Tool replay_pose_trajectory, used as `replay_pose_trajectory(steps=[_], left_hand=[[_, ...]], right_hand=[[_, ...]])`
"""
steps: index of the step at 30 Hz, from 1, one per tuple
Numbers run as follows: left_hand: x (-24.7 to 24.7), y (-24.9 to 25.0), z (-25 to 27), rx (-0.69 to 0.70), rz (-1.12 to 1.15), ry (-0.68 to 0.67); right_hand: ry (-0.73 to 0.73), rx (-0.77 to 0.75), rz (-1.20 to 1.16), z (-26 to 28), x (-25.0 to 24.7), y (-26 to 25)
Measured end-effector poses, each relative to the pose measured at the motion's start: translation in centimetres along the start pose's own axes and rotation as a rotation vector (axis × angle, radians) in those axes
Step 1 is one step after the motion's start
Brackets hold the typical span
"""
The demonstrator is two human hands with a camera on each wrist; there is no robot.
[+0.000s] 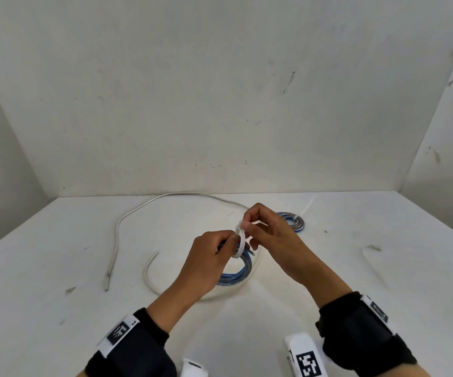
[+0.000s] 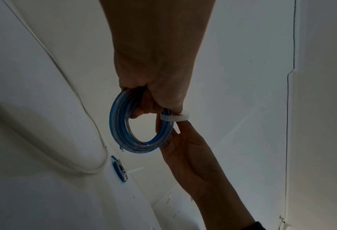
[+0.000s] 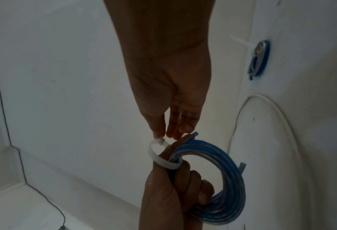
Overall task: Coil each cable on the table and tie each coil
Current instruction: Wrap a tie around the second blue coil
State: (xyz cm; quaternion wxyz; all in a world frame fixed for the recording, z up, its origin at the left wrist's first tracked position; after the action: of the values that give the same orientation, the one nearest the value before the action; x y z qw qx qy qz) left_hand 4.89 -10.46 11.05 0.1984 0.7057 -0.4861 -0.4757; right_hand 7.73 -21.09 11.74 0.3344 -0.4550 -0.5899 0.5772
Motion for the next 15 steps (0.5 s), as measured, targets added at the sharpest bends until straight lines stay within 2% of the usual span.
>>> replay_pose_trajectory(steps=[4, 11, 15], left_hand=[[0.5, 0.1, 0.0, -0.023, 0.075, -0.016], [0.5, -0.8, 0.1, -0.023, 0.089, -0.015], [0.5, -1.1, 0.1, -0.076, 0.166, 0.054]], right_hand=[[0.105, -0.043, 0.006, 0.0, -0.3, -0.3], [0.06, -0.018, 0.119, 0.1, 0.0, -0.7], [0.161, -0.034, 0.07, 0.0, -1.1, -0.4]])
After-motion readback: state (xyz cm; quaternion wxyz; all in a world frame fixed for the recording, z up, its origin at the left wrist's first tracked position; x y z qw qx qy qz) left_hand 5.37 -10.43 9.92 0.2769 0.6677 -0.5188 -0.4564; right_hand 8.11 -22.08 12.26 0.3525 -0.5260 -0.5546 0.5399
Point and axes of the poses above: each hand's wrist, its own z-axis away from the middle knuckle, its own x-axis out of the palm, y = z × x, the point moved 10 cm from there along -z, towards the middle knuckle, and after that the axes turned 11 degrees about x, right-handed, at the moved point
